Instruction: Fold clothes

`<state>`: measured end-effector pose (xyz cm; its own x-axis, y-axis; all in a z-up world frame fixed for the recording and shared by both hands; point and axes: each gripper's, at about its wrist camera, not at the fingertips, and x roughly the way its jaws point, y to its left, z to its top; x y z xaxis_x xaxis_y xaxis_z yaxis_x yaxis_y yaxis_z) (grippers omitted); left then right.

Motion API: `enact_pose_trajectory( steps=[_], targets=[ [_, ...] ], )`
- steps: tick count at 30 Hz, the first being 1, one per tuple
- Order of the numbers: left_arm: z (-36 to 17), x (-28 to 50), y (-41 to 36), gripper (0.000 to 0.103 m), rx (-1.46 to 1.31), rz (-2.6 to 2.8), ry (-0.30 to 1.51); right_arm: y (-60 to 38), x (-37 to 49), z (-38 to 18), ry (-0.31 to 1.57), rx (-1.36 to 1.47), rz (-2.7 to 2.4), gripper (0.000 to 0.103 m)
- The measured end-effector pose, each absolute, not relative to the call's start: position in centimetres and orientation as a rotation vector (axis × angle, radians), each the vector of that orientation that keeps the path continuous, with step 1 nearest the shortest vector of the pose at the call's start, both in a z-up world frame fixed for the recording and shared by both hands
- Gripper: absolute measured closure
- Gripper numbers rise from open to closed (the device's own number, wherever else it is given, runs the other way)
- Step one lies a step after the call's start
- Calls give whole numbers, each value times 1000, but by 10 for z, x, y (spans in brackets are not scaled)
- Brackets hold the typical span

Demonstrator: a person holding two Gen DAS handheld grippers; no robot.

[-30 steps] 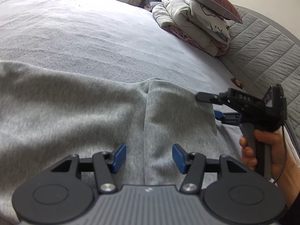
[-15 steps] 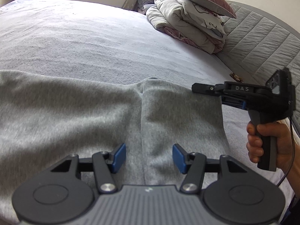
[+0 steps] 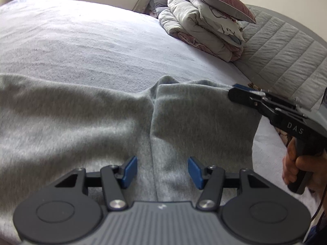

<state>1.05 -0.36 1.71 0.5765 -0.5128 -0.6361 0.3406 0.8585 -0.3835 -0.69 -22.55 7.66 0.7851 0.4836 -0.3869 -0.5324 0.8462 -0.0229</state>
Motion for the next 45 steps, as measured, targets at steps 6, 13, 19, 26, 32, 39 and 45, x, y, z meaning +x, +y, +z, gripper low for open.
enact_pose_trajectory(
  steps=[6, 13, 19, 26, 32, 39, 45],
  targets=[
    [17, 9, -6, 45, -204, -504, 804, -207, -21, 76, 316, -344, 542, 82],
    [18, 10, -6, 42, -202, -510, 798, -200, -23, 71, 333, -429, 532, 70],
    [43, 39, 11, 41, -271, -564, 697, -211, -13, 74, 364, -415, 435, 60],
    [31, 95, 11, 43, -386, -645, 814, -246, -1, 87, 462, -170, 393, 57],
    [12, 108, 1, 43, -414, -712, 879, -242, 22, 48, 742, -20, 397, 76],
    [13, 120, -14, 43, -377, -786, 869, -233, 24, 33, 798, -2, 342, 77],
    [6, 131, -10, 57, -390, -823, 866, -236, 23, 40, 797, 7, 347, 77]
  ],
)
